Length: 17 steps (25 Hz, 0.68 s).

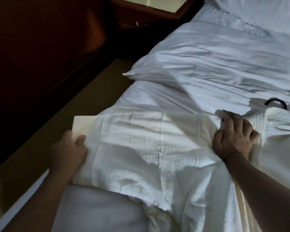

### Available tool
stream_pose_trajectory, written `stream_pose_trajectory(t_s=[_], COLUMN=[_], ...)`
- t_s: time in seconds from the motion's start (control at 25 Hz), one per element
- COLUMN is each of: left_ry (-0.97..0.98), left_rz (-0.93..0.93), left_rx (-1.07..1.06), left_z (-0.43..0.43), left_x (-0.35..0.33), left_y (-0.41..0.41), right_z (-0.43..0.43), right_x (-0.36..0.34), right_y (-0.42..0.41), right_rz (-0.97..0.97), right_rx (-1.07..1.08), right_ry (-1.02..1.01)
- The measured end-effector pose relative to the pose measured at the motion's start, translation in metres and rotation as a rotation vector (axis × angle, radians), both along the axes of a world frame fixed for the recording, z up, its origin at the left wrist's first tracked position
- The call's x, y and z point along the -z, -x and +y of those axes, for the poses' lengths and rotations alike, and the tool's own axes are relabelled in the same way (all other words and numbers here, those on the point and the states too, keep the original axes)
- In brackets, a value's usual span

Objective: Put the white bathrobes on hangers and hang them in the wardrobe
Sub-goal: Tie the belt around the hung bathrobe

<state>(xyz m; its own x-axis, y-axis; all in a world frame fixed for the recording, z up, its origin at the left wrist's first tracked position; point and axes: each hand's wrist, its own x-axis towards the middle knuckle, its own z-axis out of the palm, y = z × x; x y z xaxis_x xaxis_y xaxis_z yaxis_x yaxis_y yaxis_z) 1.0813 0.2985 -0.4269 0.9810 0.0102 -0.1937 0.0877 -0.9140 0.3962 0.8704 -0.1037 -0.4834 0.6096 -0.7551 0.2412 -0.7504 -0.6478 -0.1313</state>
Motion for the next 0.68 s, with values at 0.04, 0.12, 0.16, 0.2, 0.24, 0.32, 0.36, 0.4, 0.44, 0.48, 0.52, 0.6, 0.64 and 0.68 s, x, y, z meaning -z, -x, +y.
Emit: stream_pose_trajectory(t_s=[0.04, 0.12, 0.16, 0.2, 0.24, 0.32, 0.36, 0.4, 0.44, 0.48, 0.52, 0.6, 0.64, 0.68], left_ry=[-0.003, 0.011, 0.015, 0.030, 0.042, -0.026, -0.070, -0.095, -0.104, -0.093, -0.078, -0.030, 0.002, 0.033], left_rz=[0.042, 0.099, 0.089, 0.067, 0.044, -0.024, -0.063, -0.089, -0.077, -0.047, -0.002, -0.014, -0.120, -0.271], left_rx=[-0.017, -0.070, -0.101, -0.133, -0.161, -0.143, -0.106, -0.068, -0.055, -0.068, -0.093, -0.168, -0.175, -0.127], left_z=[0.004, 0.003, -0.001, -0.005, -0.010, -0.015, -0.015, -0.012, -0.008, -0.006, -0.006, -0.008, -0.010, -0.015], left_x=[0.000, -0.003, -0.004, -0.005, -0.002, 0.005, 0.007, 0.010, 0.011, 0.010, 0.007, -0.006, -0.013, -0.016], left_y=[-0.009, -0.024, -0.026, -0.022, -0.014, 0.011, 0.023, 0.027, 0.023, 0.014, 0.005, 0.005, 0.017, 0.037], right_z=[0.000, -0.001, -0.001, -0.001, -0.001, -0.002, -0.002, -0.002, -0.001, -0.002, -0.004, -0.004, -0.003, -0.003], right_x=[0.000, 0.000, 0.000, 0.001, 0.002, 0.001, 0.001, 0.002, 0.001, 0.001, 0.002, 0.003, 0.004, 0.005], right_y=[0.000, 0.001, 0.001, 0.000, 0.000, 0.000, 0.000, 0.001, 0.000, -0.001, -0.001, 0.001, 0.002, 0.002], right_rz=[0.003, 0.009, 0.008, 0.008, 0.008, 0.003, 0.009, 0.016, 0.020, 0.021, 0.021, 0.032, 0.041, 0.048], right_rx=[-0.002, -0.003, -0.003, -0.003, -0.002, 0.004, 0.003, -0.001, -0.002, -0.001, 0.001, -0.001, -0.005, -0.003], right_ry=[-0.001, 0.000, -0.002, -0.004, -0.002, -0.002, -0.003, -0.006, -0.007, -0.003, 0.000, -0.006, -0.007, 0.000])
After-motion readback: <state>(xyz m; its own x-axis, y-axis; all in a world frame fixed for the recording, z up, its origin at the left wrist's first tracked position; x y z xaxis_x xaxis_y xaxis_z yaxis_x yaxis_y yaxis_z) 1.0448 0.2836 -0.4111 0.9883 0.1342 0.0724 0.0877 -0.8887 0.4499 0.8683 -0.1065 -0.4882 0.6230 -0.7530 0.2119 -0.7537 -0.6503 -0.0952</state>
